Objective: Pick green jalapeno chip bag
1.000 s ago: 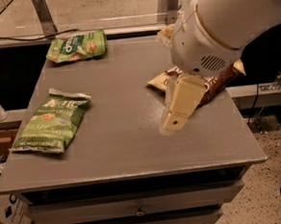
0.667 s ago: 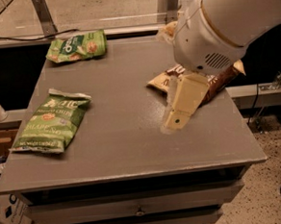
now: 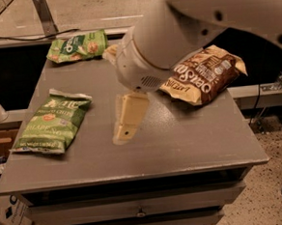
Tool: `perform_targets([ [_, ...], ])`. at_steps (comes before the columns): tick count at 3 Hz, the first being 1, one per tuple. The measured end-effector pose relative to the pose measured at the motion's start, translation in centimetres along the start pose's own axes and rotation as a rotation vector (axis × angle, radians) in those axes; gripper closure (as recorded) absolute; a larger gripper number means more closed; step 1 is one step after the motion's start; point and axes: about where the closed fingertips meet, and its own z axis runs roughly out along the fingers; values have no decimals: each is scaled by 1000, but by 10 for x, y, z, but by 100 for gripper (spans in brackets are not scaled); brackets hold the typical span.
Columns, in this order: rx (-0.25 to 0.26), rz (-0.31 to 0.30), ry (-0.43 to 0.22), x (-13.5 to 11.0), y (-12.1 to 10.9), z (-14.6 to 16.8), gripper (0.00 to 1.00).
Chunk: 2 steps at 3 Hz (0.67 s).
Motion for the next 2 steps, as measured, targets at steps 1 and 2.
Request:
perform_targets([
  [1, -20, -59, -11, -25, -4, 57, 0],
  [2, -20, -86, 7, -44, -11, 111, 0],
])
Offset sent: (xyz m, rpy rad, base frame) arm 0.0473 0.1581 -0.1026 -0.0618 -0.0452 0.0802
